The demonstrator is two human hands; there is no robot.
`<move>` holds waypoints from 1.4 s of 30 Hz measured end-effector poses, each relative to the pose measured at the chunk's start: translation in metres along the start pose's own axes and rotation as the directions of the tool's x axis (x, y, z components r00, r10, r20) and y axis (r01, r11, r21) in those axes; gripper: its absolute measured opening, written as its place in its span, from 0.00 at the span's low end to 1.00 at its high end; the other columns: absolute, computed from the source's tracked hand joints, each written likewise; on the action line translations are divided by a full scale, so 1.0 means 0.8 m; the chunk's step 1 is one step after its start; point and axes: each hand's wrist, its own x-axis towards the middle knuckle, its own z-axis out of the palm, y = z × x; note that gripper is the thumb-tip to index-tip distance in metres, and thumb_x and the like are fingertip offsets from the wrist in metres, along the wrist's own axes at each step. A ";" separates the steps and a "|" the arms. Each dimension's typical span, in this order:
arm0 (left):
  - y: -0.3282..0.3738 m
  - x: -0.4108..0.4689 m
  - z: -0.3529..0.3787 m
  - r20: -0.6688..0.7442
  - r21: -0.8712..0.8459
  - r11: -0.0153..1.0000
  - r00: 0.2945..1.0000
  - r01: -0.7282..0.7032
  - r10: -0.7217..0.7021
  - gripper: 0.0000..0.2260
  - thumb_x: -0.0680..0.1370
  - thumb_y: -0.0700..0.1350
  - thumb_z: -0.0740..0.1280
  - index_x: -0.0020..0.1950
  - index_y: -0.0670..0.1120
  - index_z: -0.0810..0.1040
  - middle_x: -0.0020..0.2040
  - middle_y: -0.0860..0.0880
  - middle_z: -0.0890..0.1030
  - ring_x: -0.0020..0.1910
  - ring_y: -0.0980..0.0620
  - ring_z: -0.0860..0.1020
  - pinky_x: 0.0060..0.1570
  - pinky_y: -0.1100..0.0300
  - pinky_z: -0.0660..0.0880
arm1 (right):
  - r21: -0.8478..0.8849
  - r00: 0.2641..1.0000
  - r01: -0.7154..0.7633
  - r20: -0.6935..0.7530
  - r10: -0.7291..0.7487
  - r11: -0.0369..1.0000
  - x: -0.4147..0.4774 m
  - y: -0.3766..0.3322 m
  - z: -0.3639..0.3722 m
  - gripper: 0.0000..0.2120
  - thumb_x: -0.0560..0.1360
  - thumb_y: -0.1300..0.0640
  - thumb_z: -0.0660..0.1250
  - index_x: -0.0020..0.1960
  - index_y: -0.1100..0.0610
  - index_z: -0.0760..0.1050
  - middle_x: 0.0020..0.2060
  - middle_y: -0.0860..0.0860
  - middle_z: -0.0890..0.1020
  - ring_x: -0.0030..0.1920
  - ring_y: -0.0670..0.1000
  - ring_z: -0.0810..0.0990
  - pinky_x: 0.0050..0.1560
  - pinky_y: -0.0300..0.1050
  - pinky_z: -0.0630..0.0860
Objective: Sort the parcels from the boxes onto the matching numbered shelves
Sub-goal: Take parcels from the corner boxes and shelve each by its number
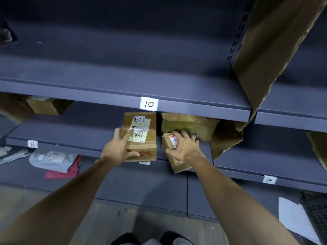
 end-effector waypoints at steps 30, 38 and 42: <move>0.024 0.119 0.022 -0.198 0.249 0.943 0.941 -0.221 0.273 0.33 0.73 0.55 0.74 0.73 0.42 0.70 0.65 0.33 0.71 0.66 0.32 0.68 0.67 0.24 0.58 | 0.022 0.980 -0.188 0.075 0.185 0.982 0.036 -0.003 -0.024 0.37 0.78 0.28 0.53 0.73 0.55 0.68 0.60 0.58 0.81 0.62 0.59 0.78 0.61 0.50 0.74; 0.027 0.081 0.001 -0.160 0.263 0.912 0.918 -0.315 0.364 0.31 0.73 0.49 0.73 0.74 0.43 0.70 0.65 0.34 0.72 0.67 0.33 0.69 0.68 0.27 0.61 | 0.047 0.953 -0.222 0.222 0.206 0.974 0.020 -0.026 -0.017 0.60 0.62 0.23 0.69 0.81 0.43 0.40 0.81 0.54 0.47 0.79 0.67 0.42 0.75 0.67 0.57; 0.027 0.074 -0.004 -0.124 0.272 0.898 0.913 -0.347 0.390 0.31 0.73 0.49 0.73 0.73 0.41 0.71 0.63 0.34 0.73 0.66 0.32 0.70 0.66 0.28 0.64 | 0.014 0.981 -0.176 0.082 0.174 0.984 0.013 -0.033 -0.014 0.47 0.69 0.35 0.70 0.80 0.43 0.50 0.79 0.53 0.54 0.73 0.66 0.58 0.71 0.60 0.63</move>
